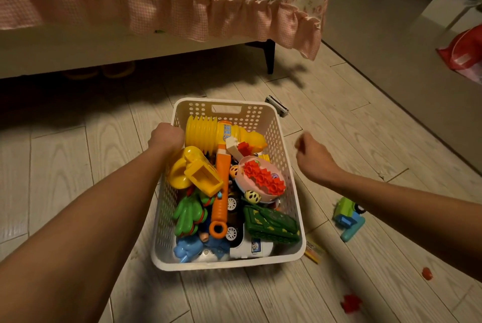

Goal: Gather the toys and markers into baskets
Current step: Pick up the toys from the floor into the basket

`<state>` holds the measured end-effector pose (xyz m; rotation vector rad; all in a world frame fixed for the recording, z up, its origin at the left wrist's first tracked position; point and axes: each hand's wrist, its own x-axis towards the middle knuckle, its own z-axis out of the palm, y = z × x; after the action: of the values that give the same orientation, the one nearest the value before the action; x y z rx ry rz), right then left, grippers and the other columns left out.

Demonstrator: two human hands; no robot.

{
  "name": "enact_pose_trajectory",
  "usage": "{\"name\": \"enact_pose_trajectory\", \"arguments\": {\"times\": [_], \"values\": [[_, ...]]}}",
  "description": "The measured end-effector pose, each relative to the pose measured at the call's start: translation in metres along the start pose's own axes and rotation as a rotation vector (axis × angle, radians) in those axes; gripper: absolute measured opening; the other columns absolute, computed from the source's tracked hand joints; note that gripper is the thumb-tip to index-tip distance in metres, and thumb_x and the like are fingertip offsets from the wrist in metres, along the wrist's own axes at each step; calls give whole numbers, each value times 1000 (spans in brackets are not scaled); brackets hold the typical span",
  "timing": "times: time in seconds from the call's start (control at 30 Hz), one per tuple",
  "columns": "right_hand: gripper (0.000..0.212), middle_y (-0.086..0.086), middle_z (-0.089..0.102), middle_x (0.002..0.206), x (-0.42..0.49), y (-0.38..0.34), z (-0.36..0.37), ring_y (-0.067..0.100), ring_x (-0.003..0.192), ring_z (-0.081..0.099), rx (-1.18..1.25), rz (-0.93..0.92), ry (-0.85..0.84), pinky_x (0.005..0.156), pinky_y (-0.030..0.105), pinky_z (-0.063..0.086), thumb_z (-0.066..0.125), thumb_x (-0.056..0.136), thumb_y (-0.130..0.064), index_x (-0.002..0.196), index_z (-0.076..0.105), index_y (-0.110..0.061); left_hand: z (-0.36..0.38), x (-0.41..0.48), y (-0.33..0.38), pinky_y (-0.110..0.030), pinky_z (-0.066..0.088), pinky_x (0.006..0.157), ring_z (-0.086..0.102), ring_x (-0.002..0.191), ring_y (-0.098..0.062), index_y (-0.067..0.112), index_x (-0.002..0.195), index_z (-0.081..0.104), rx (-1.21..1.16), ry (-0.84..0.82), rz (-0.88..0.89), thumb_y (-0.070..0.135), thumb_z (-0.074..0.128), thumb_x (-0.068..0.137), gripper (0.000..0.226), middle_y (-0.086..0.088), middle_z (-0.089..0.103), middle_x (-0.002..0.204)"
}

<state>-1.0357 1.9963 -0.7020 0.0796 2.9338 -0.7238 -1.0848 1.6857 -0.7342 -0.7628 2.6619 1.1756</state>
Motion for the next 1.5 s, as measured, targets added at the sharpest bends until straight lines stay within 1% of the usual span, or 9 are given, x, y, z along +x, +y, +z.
{"name": "enact_pose_trajectory", "arguments": {"times": [0.1, 0.23, 0.33, 0.53, 0.87, 1.0, 1.23, 1.37, 1.5], "values": [[19, 8, 61, 107, -22, 32, 16, 22, 94, 61, -276, 95, -454, 82, 34, 55, 54, 94, -20, 111, 51, -13, 0, -1, -1, -35, 45, 69, 54, 81, -29, -1, 111, 57, -6, -7, -1, 20, 41, 97, 30, -14, 56, 92], [70, 5, 63, 118, -50, 44, 36, 23, 96, 65, -509, -13, -836, 86, 40, 57, 59, 70, -62, 127, 48, -24, -1, -2, 0, -35, 44, 69, 54, 82, -29, -1, 113, 56, -10, -14, -1, 21, 41, 97, 31, -14, 55, 93], [55, 11, 60, 125, -67, 32, 39, 32, 107, 61, -628, -153, -937, 95, 43, 50, 57, 86, -49, 132, 49, -19, -1, -3, 1, -34, 42, 69, 53, 83, -29, -1, 115, 55, -7, -14, -3, 21, 41, 97, 31, -14, 54, 95], [47, 8, 63, 124, -79, 37, 53, 29, 110, 60, -678, -101, -877, 94, 39, 51, 63, 85, -44, 124, 59, -18, -1, -3, 1, -35, 45, 71, 53, 85, -31, -1, 117, 55, -11, -7, 8, 20, 41, 96, 33, -20, 60, 105], [35, 10, 64, 117, -58, 32, 38, 26, 99, 61, -681, -68, -832, 88, 32, 51, 61, 88, -21, 121, 58, -10, -2, -4, 2, -36, 45, 74, 53, 84, -30, -2, 113, 55, -13, -11, 4, 18, 40, 96, 30, -17, 55, 96], [20, 5, 61, 103, -5, 22, 0, 18, 90, 60, -567, -5, -566, 80, 27, 52, 60, 92, -22, 109, 56, -12, -1, -4, 2, -35, 44, 71, 53, 84, -30, -2, 115, 55, -12, -14, 3, 19, 39, 97, 31, -18, 57, 100], [28, 7, 62, 99, 38, -51, -63, 22, 84, 65, -41, -1, -212, 71, 32, 58, 64, 90, -25, 113, 55, -11, 0, -4, 1, -35, 44, 72, 52, 83, -29, -2, 114, 55, -2, -7, 9, 20, 39, 98, 32, -17, 55, 95], [19, 6, 65, 93, 18, -100, -61, 18, 76, 69, 160, -107, -301, 67, 31, 60, 64, 91, -22, 105, 57, -10, 0, -5, 2, -34, 42, 71, 51, 83, -29, -2, 113, 55, 3, -4, 12, 18, 40, 98, 30, -16, 54, 94], [22, 8, 69, 93, -7, -126, -34, 20, 76, 70, 62, -249, -387, 71, 40, 61, 69, 86, -25, 101, 61, -11, 0, -4, 1, -34, 43, 70, 53, 81, -29, -2, 108, 56, -13, -6, 10, 18, 40, 97, 28, -15, 54, 90]]}}
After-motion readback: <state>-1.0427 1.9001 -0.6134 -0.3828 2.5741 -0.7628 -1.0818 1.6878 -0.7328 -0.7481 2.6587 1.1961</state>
